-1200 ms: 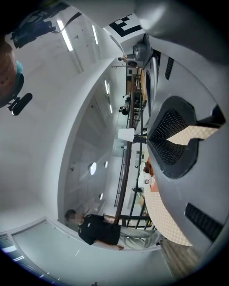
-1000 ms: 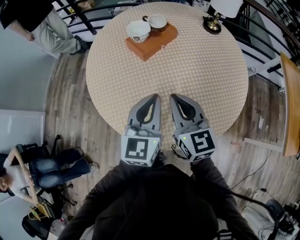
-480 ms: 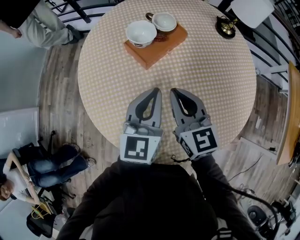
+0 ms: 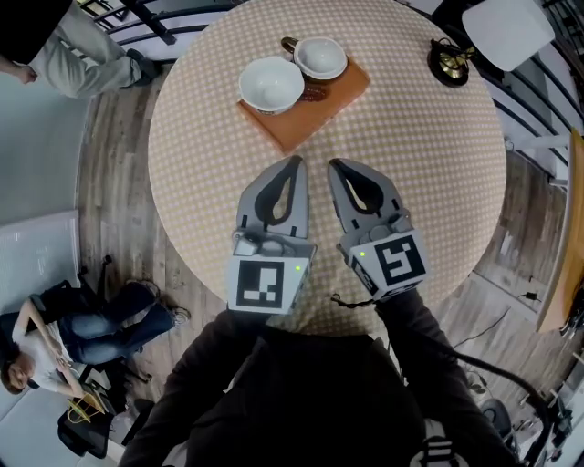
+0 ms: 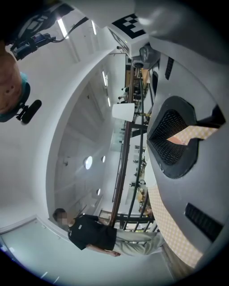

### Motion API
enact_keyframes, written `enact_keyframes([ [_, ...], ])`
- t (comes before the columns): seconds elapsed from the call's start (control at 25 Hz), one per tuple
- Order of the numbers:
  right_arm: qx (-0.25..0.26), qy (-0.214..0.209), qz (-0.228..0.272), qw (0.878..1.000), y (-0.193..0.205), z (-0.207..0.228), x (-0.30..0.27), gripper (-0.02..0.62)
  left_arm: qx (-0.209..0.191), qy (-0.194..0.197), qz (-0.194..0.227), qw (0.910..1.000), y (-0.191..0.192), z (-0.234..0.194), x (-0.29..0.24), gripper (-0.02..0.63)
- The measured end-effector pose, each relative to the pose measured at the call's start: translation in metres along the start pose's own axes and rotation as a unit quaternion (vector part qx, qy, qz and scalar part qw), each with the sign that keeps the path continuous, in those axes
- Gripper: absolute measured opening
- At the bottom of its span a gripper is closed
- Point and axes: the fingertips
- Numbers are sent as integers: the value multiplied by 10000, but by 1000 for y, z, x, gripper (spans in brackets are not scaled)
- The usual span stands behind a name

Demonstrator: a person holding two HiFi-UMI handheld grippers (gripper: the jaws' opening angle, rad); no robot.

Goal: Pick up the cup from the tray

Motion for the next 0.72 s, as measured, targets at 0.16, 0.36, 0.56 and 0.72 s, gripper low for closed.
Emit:
enact_keyframes([
  [0.16,43,-108,-51,9999,11,22,-33,8,127,-170,17,9998,3,-19,-20,8],
  [0.36,136,-229,-205,9994,30,46,-68,8,312,-372,-144,9987,21,-41,-34,8],
  [0.56,498,-523,-310,9969,43,56,-97,91,450,-552,-299,9970,37,-56,-40,8],
  [0.72,740,-595,-259,9951,46,60,-113,91,482,-651,-344,9961,41,-68,-42,7],
])
Point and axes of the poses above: the fingertips, and each gripper's own axes: x backward along the fingers, z to its right, y out of its underside, and after that the axes turned 15 degrees about x, right-handed
